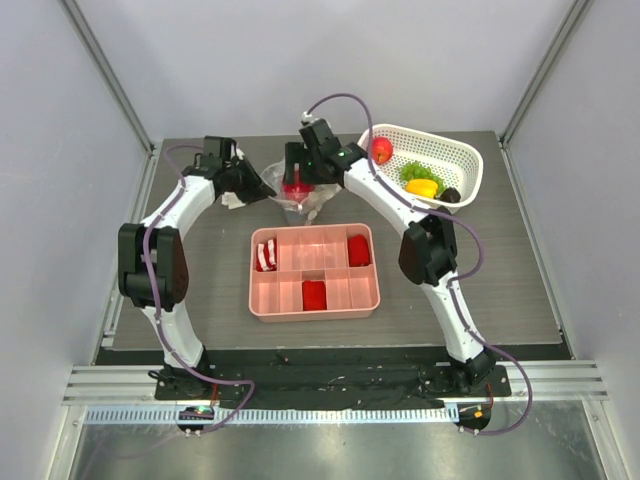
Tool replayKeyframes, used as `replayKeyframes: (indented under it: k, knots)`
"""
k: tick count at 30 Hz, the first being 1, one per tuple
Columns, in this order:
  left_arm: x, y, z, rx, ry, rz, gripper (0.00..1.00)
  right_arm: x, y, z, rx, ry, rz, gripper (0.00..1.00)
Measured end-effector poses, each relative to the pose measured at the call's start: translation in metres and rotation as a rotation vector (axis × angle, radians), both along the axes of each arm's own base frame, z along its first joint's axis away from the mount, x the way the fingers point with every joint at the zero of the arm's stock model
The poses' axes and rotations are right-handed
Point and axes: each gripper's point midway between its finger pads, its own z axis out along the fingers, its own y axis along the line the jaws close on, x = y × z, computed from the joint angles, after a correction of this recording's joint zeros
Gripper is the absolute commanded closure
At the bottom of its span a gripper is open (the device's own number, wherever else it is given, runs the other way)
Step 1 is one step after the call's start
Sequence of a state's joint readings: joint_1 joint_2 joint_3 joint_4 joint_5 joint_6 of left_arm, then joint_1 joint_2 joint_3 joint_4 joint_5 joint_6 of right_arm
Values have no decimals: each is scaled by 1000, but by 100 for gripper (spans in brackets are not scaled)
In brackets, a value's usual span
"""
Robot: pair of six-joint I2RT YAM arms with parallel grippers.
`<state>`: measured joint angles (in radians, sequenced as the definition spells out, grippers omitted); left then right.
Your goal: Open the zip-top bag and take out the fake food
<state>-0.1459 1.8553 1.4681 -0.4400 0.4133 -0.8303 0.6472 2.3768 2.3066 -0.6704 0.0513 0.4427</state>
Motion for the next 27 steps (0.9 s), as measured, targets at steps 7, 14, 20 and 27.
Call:
replayKeyframes:
  k: [7, 14, 20, 27]
  knots:
    - [-1, -16, 5, -5, -22, -31, 100, 9, -24, 74, 99, -93, -57, 99]
    - [-2, -39, 20, 16, -74, -89, 100, 19, -46, 101, 270, -19, -127, 99]
    - [-3, -31, 12, 79, -54, -65, 100, 13, -48, 93, 230, -4, -85, 99]
    - [-6, -24, -13, 120, 22, -57, 100, -25, -7, 75, 145, 6, 48, 73]
